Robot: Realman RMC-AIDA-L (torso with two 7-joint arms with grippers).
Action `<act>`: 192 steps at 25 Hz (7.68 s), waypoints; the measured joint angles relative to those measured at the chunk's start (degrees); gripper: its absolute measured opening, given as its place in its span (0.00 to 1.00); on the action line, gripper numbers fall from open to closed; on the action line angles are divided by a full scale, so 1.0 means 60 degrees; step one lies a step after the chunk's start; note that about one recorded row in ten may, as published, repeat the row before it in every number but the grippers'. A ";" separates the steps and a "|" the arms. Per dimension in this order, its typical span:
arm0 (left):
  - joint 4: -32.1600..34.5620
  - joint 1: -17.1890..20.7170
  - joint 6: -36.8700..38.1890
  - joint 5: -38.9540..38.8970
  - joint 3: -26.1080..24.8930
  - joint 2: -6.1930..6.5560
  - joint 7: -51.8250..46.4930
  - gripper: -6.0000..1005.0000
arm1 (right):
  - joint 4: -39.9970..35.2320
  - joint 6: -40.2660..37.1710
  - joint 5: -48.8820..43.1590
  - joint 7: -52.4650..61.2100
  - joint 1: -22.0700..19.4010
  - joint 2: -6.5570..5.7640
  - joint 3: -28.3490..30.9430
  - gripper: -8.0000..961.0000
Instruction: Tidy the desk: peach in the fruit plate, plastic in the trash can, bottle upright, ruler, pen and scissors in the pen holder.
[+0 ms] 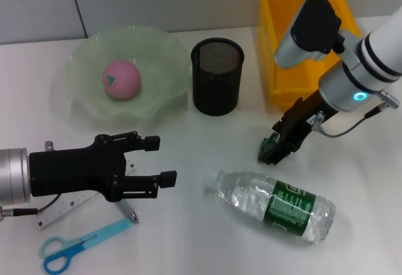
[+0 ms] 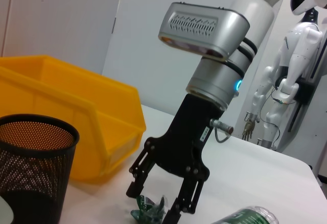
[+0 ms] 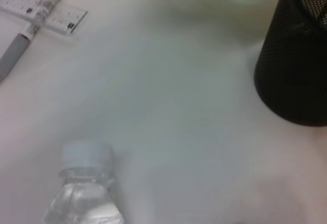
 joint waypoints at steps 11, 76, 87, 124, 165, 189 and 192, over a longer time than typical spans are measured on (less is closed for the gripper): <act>0.0004 -0.0040 -0.0001 0.0008 0.0000 0.0000 0.0000 0.84 | 0.0378 0.0403 0.0135 -0.0107 0.0040 0.0041 -0.0267 0.84; -0.0072 -0.0155 -0.0369 0.0039 0.0043 -0.0251 -0.0090 0.84 | -0.0596 0.2258 0.4287 -0.0621 -0.1753 -0.0678 0.4585 0.10; -0.0072 -0.0086 -0.0345 0.0021 0.0023 -0.0264 -0.0126 0.84 | -0.0552 0.2616 0.3831 -0.0532 -0.1388 -0.0659 0.3854 0.40; 0.0010 -0.0015 -0.0165 0.0040 -0.0015 -0.0152 -0.0147 0.84 | -0.2710 -0.2136 0.5151 -0.0028 -0.1685 -0.0670 0.4059 0.74; -0.0047 0.0039 -0.0042 -0.0023 -0.0163 -0.0043 -0.0384 0.84 | -0.2489 -0.4675 0.1105 0.0955 0.0065 -0.0335 0.0523 0.74; 0.0038 0.0161 -0.0021 -0.0035 -0.0280 -0.0043 -0.0756 0.84 | -0.1269 -0.3877 0.0219 0.1200 0.0416 0.0015 -0.0617 0.74; 0.0045 0.0151 -0.0001 -0.0034 -0.0280 -0.0032 -0.0779 0.84 | -0.1149 -0.3741 0.0215 0.1200 0.0444 0.0015 -0.0736 0.74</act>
